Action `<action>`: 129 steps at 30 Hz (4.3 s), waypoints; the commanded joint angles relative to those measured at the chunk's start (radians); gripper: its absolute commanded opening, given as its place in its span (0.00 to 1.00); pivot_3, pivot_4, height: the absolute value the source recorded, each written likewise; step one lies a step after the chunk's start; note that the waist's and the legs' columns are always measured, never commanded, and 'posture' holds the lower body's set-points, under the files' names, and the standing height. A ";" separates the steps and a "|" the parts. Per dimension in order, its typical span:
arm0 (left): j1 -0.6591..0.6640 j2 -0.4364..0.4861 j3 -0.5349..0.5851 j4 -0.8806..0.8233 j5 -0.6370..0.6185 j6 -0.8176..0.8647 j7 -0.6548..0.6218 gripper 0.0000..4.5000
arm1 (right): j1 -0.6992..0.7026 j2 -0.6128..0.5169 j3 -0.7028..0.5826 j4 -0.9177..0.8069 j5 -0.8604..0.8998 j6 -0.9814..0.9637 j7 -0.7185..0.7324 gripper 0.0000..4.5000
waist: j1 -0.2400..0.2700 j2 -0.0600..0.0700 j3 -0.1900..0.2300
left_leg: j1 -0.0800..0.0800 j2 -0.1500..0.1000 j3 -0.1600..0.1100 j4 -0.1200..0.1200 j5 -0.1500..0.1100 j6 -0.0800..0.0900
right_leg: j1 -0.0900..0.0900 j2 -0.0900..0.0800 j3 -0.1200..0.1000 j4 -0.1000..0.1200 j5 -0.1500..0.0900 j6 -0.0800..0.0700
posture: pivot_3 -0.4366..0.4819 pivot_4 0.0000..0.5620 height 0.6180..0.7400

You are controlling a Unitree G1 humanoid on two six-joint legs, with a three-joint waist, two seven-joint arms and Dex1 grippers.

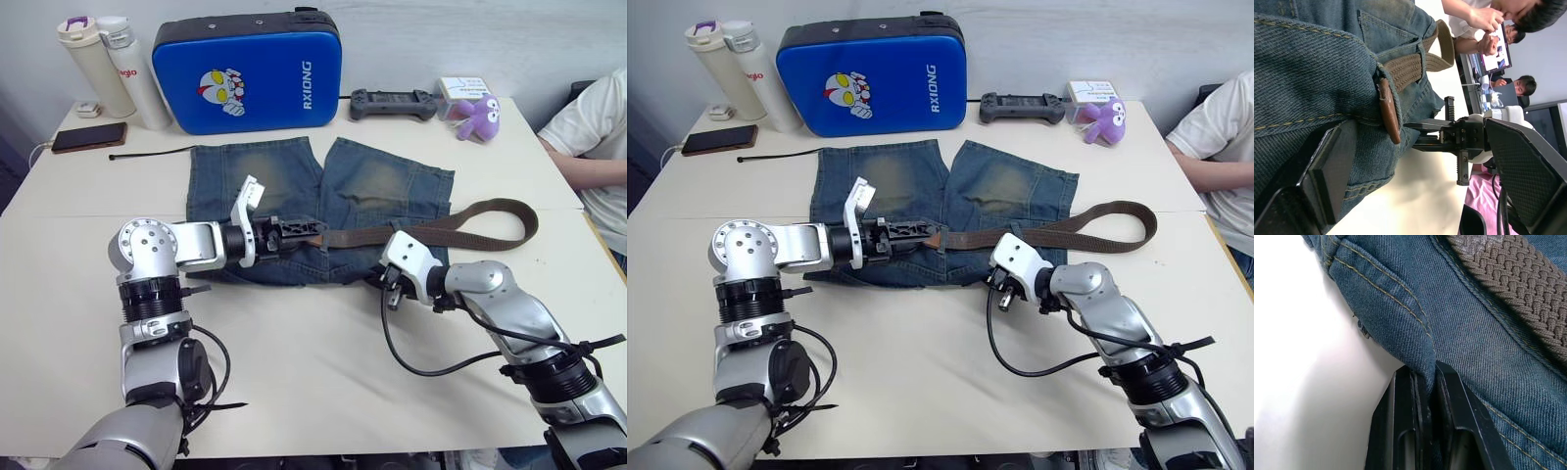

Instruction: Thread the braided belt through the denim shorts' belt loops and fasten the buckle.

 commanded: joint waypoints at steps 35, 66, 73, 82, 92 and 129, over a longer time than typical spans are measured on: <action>-0.073 0.020 0.006 0.108 -0.088 0.001 0.082 1.00 | -0.006 0.034 -0.015 -0.015 -0.003 0.045 -0.023 0.02 | -0.003 0.000 0.000 | 0.001 0.000 0.001 0.001 0.001 -0.001 | -0.001 0.000 0.001 0.004 0.000 0.000 | 0.48 0.27 1.00; 0.094 0.487 -0.019 0.052 -0.371 0.001 0.134 0.00 | 0.009 -0.001 -0.034 0.040 -0.022 0.081 -0.060 0.00 | -0.004 0.000 0.000 | 0.001 0.000 0.000 0.001 0.001 -0.001 | -0.001 0.000 0.001 0.005 0.000 0.000 | 0.48 0.27 1.00; 0.159 0.534 -0.002 0.013 -0.344 0.001 0.139 0.00 | -0.007 0.016 -0.015 0.062 -0.021 0.066 -0.043 0.00 | 0.000 -0.002 -0.001 | 0.002 -0.002 -0.001 0.001 0.001 0.000 | 0.000 -0.002 0.001 0.004 0.000 0.000 | 0.48 0.27 1.00; 0.088 0.420 0.058 0.025 -0.247 -0.063 0.173 0.31 | -0.017 0.035 -0.003 0.042 -0.014 0.073 -0.034 0.00 | -0.003 -0.004 -0.002 | 0.002 -0.002 -0.001 0.001 0.001 0.000 | -0.001 -0.001 0.001 0.005 0.000 0.000 | 0.48 0.27 1.00; 0.123 0.641 -0.012 -0.051 -0.193 -0.065 -0.097 0.98 | 0.027 -0.117 -0.091 -0.039 0.060 0.008 0.125 0.00 | 0.000 -0.004 -0.002 | -0.001 -0.002 -0.001 0.000 0.001 0.000 | -0.003 -0.001 0.001 0.004 0.000 0.000 | 0.48 0.27 1.00; 0.328 0.536 -0.424 -0.572 0.083 -0.688 -0.592 1.00 | 0.079 -0.302 -0.600 -0.077 0.532 0.480 0.202 0.99 | -0.008 0.003 0.002 | 0.001 0.002 0.002 0.000 -0.002 0.006 | 0.001 0.002 0.006 0.001 0.000 0.000 | 0.48 0.27 1.00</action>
